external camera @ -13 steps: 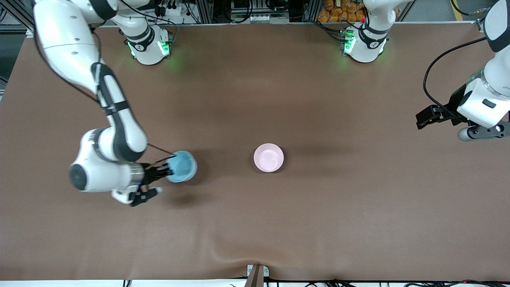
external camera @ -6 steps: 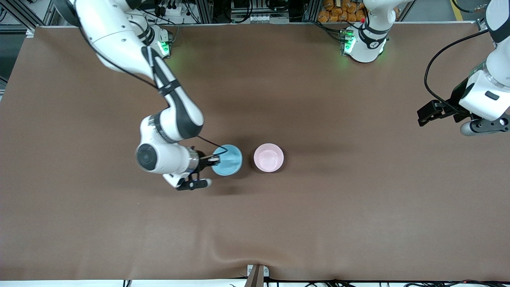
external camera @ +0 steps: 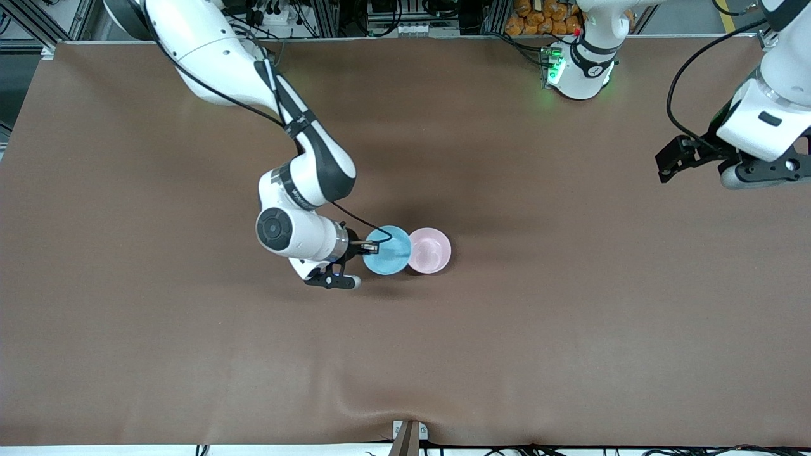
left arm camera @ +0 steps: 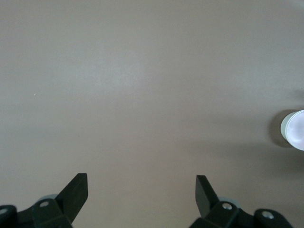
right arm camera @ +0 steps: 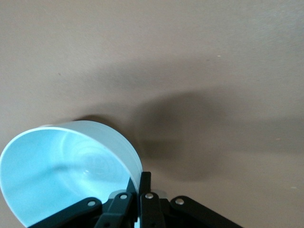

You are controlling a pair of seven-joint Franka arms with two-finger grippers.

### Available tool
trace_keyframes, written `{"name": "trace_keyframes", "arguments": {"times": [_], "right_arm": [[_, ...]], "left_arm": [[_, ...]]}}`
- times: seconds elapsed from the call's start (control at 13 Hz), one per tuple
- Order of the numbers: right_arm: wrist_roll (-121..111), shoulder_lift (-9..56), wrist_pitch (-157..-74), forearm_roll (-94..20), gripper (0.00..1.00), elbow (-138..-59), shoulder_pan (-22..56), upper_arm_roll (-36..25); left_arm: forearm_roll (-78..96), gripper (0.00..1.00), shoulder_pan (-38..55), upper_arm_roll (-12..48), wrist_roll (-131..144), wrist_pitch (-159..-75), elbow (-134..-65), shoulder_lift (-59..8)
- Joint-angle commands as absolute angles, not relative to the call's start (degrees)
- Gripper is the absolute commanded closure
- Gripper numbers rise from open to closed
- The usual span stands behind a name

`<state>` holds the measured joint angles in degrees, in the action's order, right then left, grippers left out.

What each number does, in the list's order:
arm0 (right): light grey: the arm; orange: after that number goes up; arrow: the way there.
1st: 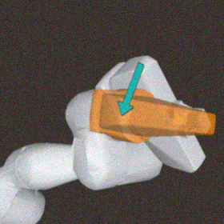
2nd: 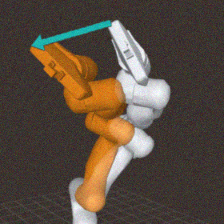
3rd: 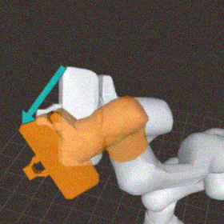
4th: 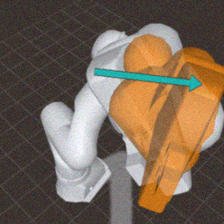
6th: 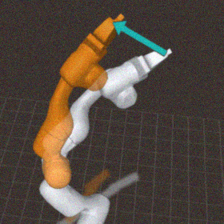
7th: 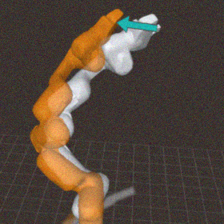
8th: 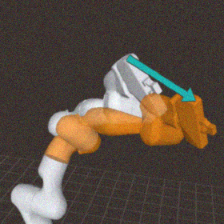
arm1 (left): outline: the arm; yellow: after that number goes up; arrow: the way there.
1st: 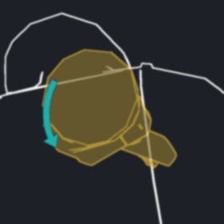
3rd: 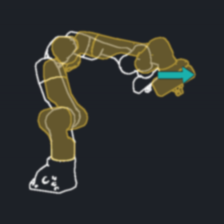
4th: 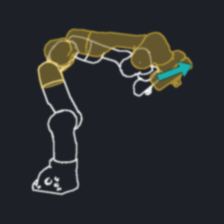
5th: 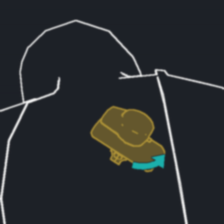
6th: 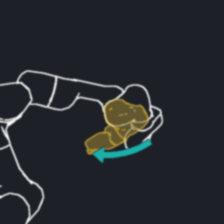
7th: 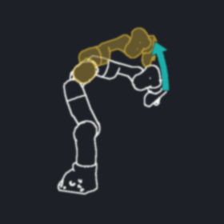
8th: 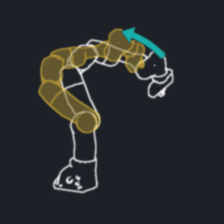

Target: Stack pink and blue bowls on white bowl

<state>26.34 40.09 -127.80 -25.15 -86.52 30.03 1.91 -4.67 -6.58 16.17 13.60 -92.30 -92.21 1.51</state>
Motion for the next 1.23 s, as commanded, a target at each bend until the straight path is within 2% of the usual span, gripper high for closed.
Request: {"name": "trace_keyframes", "arguments": {"times": [0.0,0.31,1.08,1.15], "right_arm": [[32.59,41.13,-129.90,-25.66,1.00,-86.22,33.22,1.41],[33.48,43.06,-130.08,-25.58,1.00,-83.85,35.23,1.23],[36.47,44.47,-133.68,-25.40,1.00,-82.79,37.44,1.05],[36.47,44.47,-133.59,-25.40,0.93,-82.79,37.44,1.05]], "left_arm": [[-4.57,0.00,-2.13,11.00,13.44,-90.79,-94.31,4.04],[-4.57,0.00,2.90,4.40,12.84,-90.18,-93.26,3.96],[-3.78,0.00,2.28,5.10,16.16,-89.47,-91.93,3.34],[-3.78,0.00,2.37,5.97,16.87,-89.39,-91.85,2.99]]}}
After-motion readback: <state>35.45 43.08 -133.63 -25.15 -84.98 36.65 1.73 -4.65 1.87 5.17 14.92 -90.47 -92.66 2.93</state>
